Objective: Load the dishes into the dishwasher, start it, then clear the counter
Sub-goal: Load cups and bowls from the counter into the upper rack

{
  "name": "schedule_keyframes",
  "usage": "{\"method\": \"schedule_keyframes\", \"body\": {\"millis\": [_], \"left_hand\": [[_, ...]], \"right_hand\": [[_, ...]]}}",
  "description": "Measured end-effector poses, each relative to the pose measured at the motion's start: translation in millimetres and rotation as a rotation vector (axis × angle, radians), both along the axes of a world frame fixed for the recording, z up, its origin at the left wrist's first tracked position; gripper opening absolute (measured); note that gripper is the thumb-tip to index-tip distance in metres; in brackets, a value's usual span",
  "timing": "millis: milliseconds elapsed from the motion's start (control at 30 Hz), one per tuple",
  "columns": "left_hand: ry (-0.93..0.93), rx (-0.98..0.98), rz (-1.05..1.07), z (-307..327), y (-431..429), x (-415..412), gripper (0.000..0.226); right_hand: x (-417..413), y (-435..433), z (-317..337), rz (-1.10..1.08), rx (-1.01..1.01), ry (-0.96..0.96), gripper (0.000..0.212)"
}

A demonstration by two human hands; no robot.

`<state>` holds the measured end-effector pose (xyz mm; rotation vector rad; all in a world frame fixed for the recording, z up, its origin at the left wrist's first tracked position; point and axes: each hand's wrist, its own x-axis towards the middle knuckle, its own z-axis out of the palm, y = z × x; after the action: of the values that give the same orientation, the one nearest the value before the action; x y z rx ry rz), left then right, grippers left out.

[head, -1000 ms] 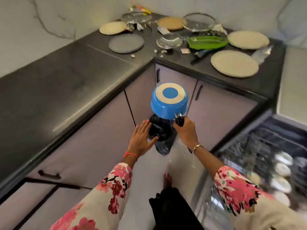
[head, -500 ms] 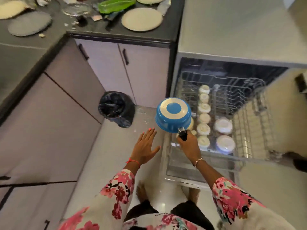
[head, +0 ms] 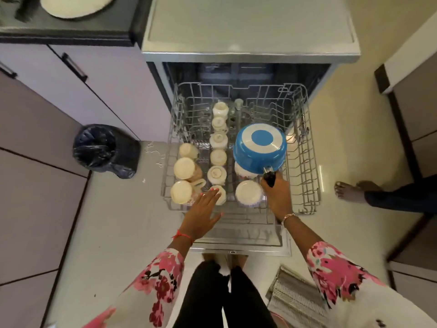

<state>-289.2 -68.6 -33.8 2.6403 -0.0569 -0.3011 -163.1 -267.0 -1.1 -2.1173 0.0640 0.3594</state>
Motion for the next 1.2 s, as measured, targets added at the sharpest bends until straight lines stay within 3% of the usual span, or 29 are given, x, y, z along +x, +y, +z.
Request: {"method": "schedule_keyframes", "body": {"millis": [233,367,500,567,667,900,1200], "left_hand": [[-0.004,-0.016,-0.084,-50.3,-16.4,22.3,0.046],[-0.107,-0.104,0.112,-61.5,8.3,58.5,0.048],[-0.250,0.030,0.222,-54.0,61.7,135.5,0.045],[-0.230,0.117,0.296,-56.2,95.5,176.8,0.051],[-0.229,0.244,0.348,-62.8,138.8,221.6,0.058],[-0.273,0.297,0.518,-59.8,172.0,259.6,0.065],[-0.162,0.090,0.682,-61.2,182.8,260.1,0.070]], "right_hand": [[87.3,-3.5,-42.6,-0.051,-0.034,-0.036,0.028],[130.8,7.2,-70.6,-0.064,-0.067,-0.064,0.034],[168.4,21.1,-95.4,-0.055,-0.084,-0.096,0.024],[182.4,28.7,-105.5,-0.074,-0.075,-0.099,0.015],[198.0,37.5,-123.6,-0.086,-0.098,-0.128,0.024],[213.1,48.9,-141.7,-0.068,-0.093,-0.053,0.030],[218.3,49.0,-146.1,-0.032,-0.102,0.056,0.042]]}}
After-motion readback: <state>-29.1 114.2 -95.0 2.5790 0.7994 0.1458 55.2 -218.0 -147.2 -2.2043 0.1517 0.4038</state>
